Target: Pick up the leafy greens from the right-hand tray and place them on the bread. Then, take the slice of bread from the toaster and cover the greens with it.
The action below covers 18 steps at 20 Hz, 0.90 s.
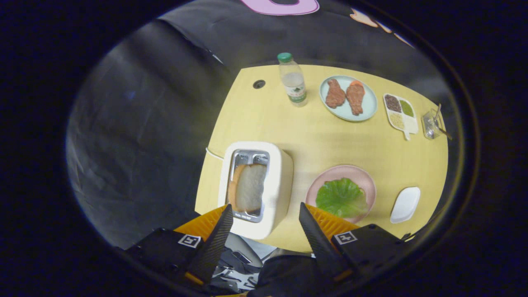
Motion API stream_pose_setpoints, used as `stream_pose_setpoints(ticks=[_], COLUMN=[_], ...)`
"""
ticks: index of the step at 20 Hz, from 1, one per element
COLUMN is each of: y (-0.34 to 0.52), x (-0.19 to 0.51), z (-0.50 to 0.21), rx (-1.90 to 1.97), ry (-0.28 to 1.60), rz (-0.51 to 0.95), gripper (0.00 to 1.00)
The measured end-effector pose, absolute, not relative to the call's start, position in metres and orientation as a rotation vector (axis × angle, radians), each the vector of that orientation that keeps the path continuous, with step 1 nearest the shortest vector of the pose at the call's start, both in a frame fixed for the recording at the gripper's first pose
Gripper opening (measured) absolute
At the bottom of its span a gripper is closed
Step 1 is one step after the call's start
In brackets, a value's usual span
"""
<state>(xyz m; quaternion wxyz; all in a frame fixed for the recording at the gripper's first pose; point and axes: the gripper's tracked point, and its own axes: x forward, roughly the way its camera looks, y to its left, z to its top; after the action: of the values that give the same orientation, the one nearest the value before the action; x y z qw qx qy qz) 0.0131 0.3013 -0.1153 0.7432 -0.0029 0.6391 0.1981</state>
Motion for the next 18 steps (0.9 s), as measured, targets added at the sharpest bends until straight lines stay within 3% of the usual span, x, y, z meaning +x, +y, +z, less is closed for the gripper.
stream_pose_setpoints(ticks=[8,11,18], y=[0.347,0.343,0.321], x=[0.003,0.004,0.011], z=[-0.162,-0.176,-0.19], rx=[-0.086,-0.135,-0.231], ry=[1.468,1.477,1.471], rz=[0.452,0.437,0.376], gripper=[0.97,0.86,0.43])
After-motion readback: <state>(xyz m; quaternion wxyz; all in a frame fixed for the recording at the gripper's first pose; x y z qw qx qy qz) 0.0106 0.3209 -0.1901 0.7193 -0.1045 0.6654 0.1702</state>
